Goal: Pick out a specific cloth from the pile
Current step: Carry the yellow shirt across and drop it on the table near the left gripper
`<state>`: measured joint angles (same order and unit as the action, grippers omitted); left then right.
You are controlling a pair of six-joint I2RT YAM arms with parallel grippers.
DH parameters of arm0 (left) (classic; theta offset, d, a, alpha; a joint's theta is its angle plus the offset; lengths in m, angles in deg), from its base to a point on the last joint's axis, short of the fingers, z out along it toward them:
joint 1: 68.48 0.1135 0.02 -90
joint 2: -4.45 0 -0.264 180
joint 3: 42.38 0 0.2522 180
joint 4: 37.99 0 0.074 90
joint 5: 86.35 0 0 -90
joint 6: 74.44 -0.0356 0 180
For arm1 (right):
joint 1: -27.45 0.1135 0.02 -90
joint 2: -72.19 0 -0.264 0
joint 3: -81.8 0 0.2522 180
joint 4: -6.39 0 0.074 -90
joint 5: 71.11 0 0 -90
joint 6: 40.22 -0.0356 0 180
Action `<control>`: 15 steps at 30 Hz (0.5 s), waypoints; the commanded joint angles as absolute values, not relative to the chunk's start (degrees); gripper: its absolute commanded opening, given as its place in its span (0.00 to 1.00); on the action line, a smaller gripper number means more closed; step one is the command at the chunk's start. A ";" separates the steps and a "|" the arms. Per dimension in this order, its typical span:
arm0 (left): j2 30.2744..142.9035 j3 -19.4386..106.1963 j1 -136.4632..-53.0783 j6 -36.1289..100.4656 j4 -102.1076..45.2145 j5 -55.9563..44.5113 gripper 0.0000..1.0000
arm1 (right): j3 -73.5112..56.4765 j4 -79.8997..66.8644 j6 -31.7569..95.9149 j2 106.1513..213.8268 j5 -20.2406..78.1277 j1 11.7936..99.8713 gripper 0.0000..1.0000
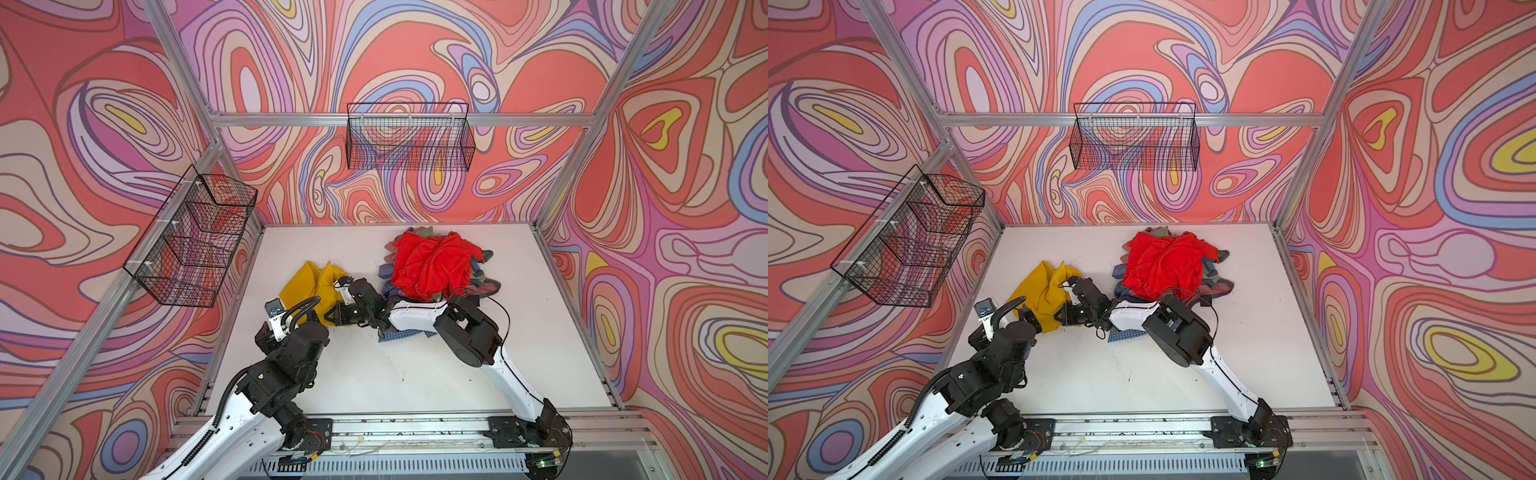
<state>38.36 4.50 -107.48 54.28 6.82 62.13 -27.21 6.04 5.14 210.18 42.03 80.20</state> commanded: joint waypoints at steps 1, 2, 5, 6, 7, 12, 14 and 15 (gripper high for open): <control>40.13 4.37 -107.08 53.49 4.26 61.46 1.00 | -26.82 6.34 5.13 208.08 40.43 79.79 0.06; 40.83 4.73 -106.67 52.93 4.01 60.36 1.00 | -26.59 6.48 5.49 207.46 40.52 79.79 0.11; 43.09 6.10 -104.14 51.26 3.69 55.04 1.00 | -25.23 6.08 6.67 204.45 39.95 79.75 0.38; 43.88 6.48 -103.16 50.86 3.60 53.08 1.00 | -24.44 6.08 7.03 203.26 39.69 79.75 0.44; 44.82 6.94 -102.13 50.68 3.55 51.32 1.00 | -23.34 6.12 7.39 201.46 39.12 79.75 0.55; 49.19 8.61 -98.13 49.29 1.95 44.86 1.00 | -18.53 5.40 8.53 194.23 36.87 79.75 0.80; 50.97 9.62 -97.17 47.93 1.04 42.88 1.00 | -16.16 4.86 8.56 191.16 35.08 79.77 0.86; 51.70 10.05 -96.85 47.30 0.71 41.96 1.00 | -15.11 4.56 8.80 189.78 34.50 79.75 0.87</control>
